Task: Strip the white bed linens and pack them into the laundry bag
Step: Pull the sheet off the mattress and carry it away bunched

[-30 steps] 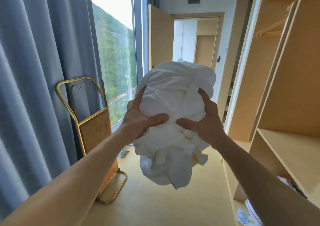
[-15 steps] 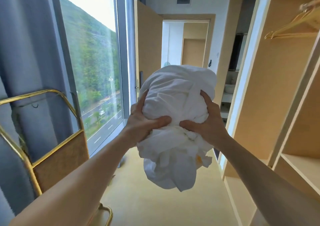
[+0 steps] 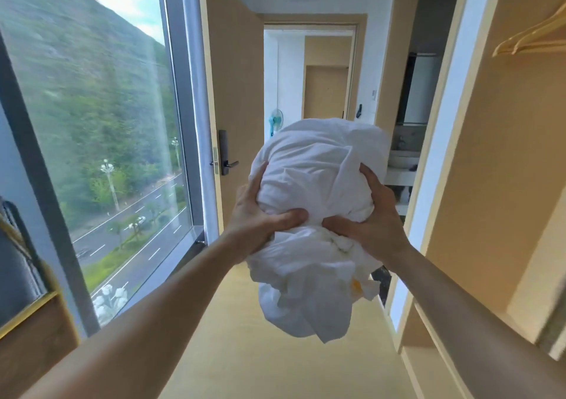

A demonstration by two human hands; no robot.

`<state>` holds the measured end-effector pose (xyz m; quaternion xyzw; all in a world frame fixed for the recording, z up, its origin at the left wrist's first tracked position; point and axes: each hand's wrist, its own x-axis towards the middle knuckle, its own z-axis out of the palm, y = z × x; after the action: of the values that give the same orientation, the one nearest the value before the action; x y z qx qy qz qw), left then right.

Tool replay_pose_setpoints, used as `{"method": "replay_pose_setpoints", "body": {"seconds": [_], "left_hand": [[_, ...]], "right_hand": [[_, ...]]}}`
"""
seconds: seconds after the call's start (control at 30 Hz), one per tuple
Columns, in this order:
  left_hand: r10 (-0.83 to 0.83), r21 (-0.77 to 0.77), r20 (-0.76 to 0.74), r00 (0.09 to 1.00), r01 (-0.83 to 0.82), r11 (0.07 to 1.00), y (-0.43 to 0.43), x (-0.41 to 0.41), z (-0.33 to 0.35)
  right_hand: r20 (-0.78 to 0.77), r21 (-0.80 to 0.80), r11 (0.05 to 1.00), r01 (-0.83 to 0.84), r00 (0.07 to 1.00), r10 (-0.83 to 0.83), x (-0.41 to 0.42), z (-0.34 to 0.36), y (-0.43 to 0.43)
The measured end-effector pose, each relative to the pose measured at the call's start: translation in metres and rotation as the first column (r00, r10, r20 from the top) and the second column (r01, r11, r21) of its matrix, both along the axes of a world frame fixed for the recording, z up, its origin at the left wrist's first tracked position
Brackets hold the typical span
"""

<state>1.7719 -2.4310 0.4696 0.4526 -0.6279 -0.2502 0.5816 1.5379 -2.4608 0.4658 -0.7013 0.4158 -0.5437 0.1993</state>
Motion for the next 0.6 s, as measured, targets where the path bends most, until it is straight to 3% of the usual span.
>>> {"method": "replay_pose_setpoints", "body": {"seconds": [0.33, 0.6], "left_hand": [[0.048, 0.003, -0.020, 0.999, -0.048, 0.999, -0.203, 0.003, 0.013], [0.002, -0.002, -0.003, 1.000, -0.002, 1.000, -0.384, 0.040, 0.001]], "right_hand": [[0.023, -0.002, 0.990, -0.142, 0.990, 0.142, 0.002, 0.018, -0.216], [0.027, -0.024, 0.996, -0.086, 0.996, 0.087, 0.037, 0.002, -0.390]]}}
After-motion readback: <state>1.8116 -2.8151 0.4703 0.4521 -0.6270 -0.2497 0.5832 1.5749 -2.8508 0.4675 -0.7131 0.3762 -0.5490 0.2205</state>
